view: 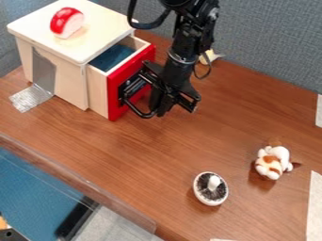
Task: Open the drawer
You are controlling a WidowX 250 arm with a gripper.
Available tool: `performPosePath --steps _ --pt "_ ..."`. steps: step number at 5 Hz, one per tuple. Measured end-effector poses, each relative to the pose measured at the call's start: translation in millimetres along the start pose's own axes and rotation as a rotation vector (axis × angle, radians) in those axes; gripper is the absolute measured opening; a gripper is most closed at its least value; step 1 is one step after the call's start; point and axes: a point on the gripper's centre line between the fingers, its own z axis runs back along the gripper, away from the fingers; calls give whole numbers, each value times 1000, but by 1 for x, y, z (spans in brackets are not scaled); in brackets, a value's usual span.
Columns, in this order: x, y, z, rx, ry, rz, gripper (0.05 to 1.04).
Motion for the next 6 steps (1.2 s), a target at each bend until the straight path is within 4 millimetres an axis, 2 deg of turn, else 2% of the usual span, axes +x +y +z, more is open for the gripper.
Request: performPosePath --steps 3,4,5,6 --pt "0 -32 11 -16 16 38 122" --pt "1 -33 13 -17 19 63 161" --pt "5 -33 18 -27 11 99 384" --pt "7 -31 21 -27 12 147 690"
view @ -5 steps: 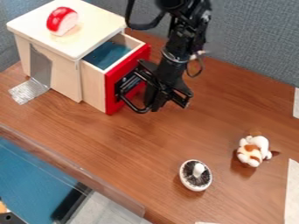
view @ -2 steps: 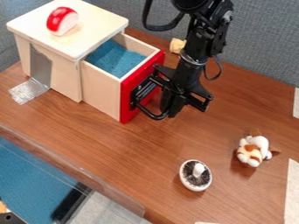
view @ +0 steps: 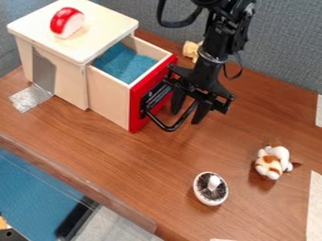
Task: Open the drawer
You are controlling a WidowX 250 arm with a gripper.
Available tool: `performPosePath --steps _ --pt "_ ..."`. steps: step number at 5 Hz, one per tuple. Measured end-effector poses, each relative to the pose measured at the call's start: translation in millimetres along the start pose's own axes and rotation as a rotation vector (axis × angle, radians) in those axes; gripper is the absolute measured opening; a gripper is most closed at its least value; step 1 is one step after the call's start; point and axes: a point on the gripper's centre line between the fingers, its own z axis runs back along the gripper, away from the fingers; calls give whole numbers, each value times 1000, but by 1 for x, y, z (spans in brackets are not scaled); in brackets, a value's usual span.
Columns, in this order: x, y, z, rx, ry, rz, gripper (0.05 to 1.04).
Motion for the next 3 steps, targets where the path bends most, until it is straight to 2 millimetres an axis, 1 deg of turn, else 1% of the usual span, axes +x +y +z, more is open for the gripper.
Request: performPosePath --steps 1,2,3 --pt "5 5 23 -34 -46 20 958" --pt "9 7 52 -75 -114 13 1004" --pt "10 7 65 -94 -131 6 1000"
